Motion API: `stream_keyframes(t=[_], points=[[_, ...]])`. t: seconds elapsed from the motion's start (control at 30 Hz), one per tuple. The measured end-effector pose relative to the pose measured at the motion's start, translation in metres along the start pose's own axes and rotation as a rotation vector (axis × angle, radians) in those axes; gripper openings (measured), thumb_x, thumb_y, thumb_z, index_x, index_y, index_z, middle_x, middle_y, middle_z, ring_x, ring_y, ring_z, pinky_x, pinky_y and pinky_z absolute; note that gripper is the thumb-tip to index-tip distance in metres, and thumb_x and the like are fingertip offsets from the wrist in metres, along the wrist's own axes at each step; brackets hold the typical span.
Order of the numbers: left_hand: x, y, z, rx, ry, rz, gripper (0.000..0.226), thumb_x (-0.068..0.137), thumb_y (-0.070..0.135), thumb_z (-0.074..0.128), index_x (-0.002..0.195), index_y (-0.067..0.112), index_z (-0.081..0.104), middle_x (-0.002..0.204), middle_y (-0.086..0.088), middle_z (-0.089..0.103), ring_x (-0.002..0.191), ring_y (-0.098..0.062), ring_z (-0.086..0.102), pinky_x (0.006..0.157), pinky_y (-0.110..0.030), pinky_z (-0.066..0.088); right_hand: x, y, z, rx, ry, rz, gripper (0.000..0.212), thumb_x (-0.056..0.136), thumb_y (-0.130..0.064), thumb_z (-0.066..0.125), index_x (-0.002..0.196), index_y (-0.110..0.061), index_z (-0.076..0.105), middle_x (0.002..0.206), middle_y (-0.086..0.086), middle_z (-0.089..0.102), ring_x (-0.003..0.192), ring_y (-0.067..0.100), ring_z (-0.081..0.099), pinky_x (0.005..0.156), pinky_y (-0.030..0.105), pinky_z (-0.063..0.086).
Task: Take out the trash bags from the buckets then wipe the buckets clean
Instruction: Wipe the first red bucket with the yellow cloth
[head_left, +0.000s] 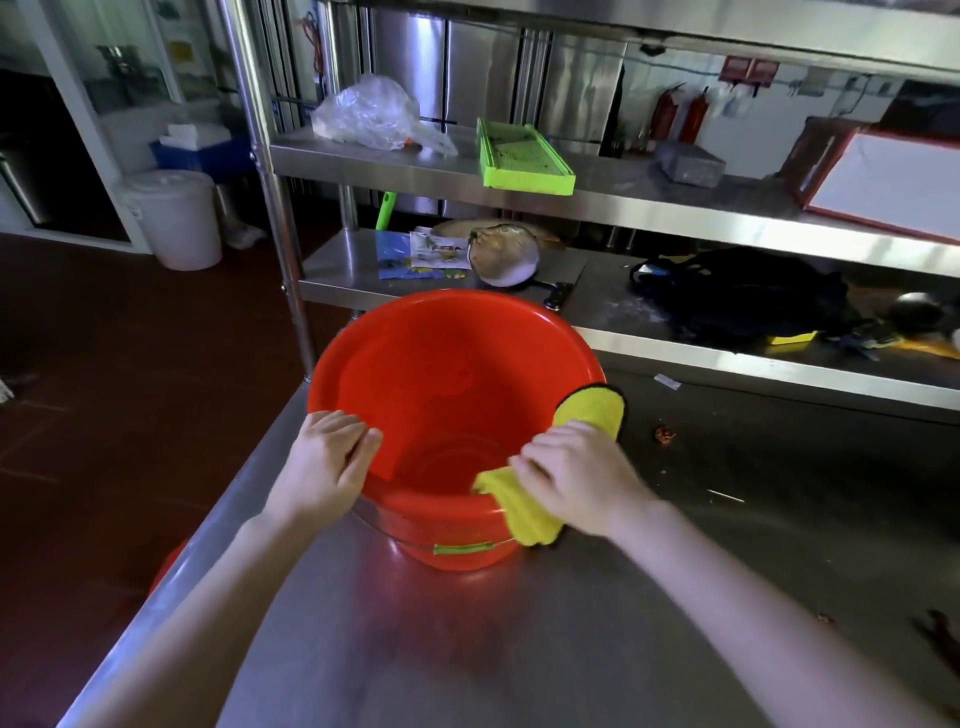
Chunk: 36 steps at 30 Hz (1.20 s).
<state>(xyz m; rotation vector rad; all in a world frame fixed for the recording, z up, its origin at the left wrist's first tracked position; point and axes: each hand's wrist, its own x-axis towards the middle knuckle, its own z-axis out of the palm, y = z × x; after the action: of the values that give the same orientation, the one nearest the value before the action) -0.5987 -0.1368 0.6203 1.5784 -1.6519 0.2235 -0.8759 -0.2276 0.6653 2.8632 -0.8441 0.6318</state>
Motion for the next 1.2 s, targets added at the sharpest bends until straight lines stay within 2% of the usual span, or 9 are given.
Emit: stream_keyframes(t=[0.13, 0.23, 0.37, 0.5, 0.67, 0.8, 0.87, 1.03, 1.2], points=[[0.016, -0.003, -0.006, 0.040, -0.062, 0.073, 0.047, 0.101, 0.023, 0.041, 0.056, 0.010, 0.038, 0.054, 0.001, 0.037, 0.052, -0.021, 0.039, 0.074, -0.037, 0.043, -0.005, 0.046, -0.001, 0.065, -0.072, 0.051, 0.033, 0.100, -0.018, 0.045, 0.081, -0.005, 0.070, 0.078, 0.004, 0.066, 0.079, 0.022, 0.057, 0.093, 0.040, 0.045], [0.024, -0.006, -0.012, 0.082, -0.083, -0.045, 0.048, 0.103, 0.021, 0.048, 0.059, 0.001, 0.051, 0.059, -0.007, 0.051, 0.063, -0.028, 0.052, 0.098, -0.044, 0.042, -0.001, 0.017, 0.018, 0.016, 0.133, 0.243, 0.044, 0.097, -0.022, 0.036, 0.068, -0.007, 0.065, 0.067, 0.006, 0.062, 0.071, 0.027, 0.056, 0.084, 0.043, 0.048], [0.008, 0.033, 0.003, 0.175, -0.069, -0.064, 0.047, 0.099, 0.036, 0.039, 0.063, 0.013, 0.058, 0.062, 0.000, 0.059, 0.069, -0.026, 0.057, 0.105, -0.046, 0.038, 0.019, -0.054, 0.034, -0.115, 0.222, 0.370, 0.042, 0.091, -0.026, 0.044, 0.057, -0.014, 0.064, 0.058, 0.004, 0.062, 0.061, 0.029, 0.057, 0.066, 0.037, 0.047], [-0.014, 0.048, 0.017, 0.164, 0.006, -0.054, 0.043, 0.100, 0.030, 0.038, 0.062, 0.018, 0.056, 0.060, 0.013, 0.048, 0.064, -0.013, 0.041, 0.089, -0.039, 0.042, 0.027, -0.091, 0.040, -0.099, 0.198, 0.276, 0.041, 0.093, -0.030, 0.046, 0.058, -0.016, 0.063, 0.057, 0.002, 0.062, 0.056, 0.025, 0.058, 0.057, 0.035, 0.044], [-0.014, 0.036, 0.010, 0.064, 0.018, -0.023, 0.044, 0.099, 0.025, 0.043, 0.057, 0.019, 0.032, 0.053, 0.009, 0.031, 0.059, -0.014, 0.032, 0.079, -0.034, 0.037, 0.014, -0.027, 0.023, 0.015, 0.168, 0.010, 0.037, 0.090, -0.026, 0.045, 0.058, -0.014, 0.060, 0.056, 0.002, 0.057, 0.055, 0.026, 0.056, 0.055, 0.034, 0.045], [-0.006, 0.034, 0.012, 0.042, 0.013, -0.016, 0.047, 0.097, 0.024, 0.046, 0.052, 0.012, 0.038, 0.050, 0.005, 0.034, 0.057, -0.018, 0.037, 0.080, -0.034, 0.037, 0.012, 0.062, 0.002, 0.083, -0.095, 0.126, 0.036, 0.097, -0.021, 0.043, 0.076, -0.005, 0.067, 0.078, 0.004, 0.066, 0.082, 0.023, 0.059, 0.082, 0.043, 0.049], [-0.003, 0.033, 0.013, 0.048, 0.012, -0.028, 0.045, 0.096, 0.021, 0.047, 0.053, 0.010, 0.040, 0.050, 0.003, 0.037, 0.058, -0.020, 0.040, 0.080, -0.035, 0.038, 0.011, 0.078, 0.006, 0.034, -0.122, 0.165, 0.032, 0.099, -0.019, 0.045, 0.087, -0.004, 0.071, 0.090, 0.005, 0.068, 0.095, 0.021, 0.058, 0.092, 0.041, 0.046], [-0.001, 0.034, 0.019, 0.121, 0.056, -0.064, 0.044, 0.099, 0.018, 0.041, 0.055, 0.017, 0.035, 0.052, 0.006, 0.038, 0.060, -0.018, 0.033, 0.080, -0.032, 0.037, 0.010, 0.017, 0.018, 0.036, 0.078, 0.313, 0.049, 0.098, -0.024, 0.042, 0.056, -0.008, 0.061, 0.055, 0.003, 0.054, 0.064, 0.028, 0.055, 0.074, 0.040, 0.049], [0.008, 0.027, 0.012, 0.103, -0.075, -0.087, 0.040, 0.094, 0.017, 0.043, 0.055, 0.008, 0.048, 0.057, 0.001, 0.049, 0.063, -0.021, 0.042, 0.076, -0.042, 0.043, 0.012, -0.085, 0.039, -0.079, 0.217, 0.274, 0.041, 0.099, -0.035, 0.039, 0.070, -0.018, 0.063, 0.067, 0.000, 0.060, 0.065, 0.024, 0.055, 0.063, 0.037, 0.043]])
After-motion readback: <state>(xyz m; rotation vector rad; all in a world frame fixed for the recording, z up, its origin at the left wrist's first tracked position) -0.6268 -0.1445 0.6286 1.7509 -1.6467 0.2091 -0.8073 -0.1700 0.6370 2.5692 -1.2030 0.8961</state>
